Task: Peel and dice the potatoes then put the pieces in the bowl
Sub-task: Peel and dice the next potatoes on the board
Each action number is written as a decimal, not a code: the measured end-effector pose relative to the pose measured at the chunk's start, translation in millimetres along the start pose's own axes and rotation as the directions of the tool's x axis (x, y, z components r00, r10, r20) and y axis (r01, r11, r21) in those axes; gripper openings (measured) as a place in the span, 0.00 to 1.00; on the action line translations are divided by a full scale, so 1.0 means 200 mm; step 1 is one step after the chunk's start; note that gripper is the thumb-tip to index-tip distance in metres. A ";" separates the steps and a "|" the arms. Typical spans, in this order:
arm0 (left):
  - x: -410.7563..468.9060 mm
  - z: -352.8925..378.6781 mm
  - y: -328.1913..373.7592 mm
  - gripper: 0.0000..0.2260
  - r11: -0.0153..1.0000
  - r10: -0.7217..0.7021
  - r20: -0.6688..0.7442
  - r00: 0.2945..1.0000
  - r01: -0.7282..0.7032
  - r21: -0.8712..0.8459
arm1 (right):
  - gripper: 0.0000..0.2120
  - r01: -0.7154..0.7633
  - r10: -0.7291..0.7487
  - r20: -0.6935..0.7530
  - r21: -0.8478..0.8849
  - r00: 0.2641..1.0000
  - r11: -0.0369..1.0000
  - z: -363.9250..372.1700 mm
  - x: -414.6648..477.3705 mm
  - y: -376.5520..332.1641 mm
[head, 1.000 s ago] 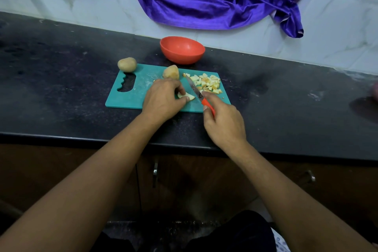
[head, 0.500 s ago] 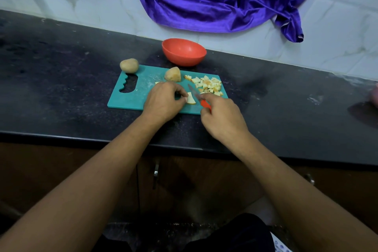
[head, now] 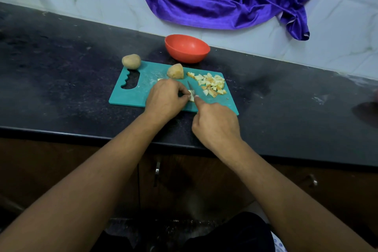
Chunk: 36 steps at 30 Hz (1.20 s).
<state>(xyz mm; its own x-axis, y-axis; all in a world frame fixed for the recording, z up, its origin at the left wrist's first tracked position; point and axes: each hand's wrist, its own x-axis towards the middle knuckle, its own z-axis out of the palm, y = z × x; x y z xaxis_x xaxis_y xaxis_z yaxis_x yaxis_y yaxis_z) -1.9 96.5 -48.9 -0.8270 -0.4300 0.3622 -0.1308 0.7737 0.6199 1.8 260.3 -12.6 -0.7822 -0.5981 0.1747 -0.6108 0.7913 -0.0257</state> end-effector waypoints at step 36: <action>-0.03 -0.04 0.04 0.03 0.999 -0.044 -0.003 0.999 0.044 0.008 | 0.22 -0.080 0.071 0.038 0.475 0.997 0.876 -0.06 0.06 0.15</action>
<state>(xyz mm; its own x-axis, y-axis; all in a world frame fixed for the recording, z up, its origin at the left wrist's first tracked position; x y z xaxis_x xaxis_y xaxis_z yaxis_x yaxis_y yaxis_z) 6.2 100.8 -41.1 -0.8190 -0.4647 0.3367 -0.1710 0.7578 0.6297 -23.8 278.7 1.0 -0.8275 -0.5450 0.1351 -0.5309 0.6809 -0.5046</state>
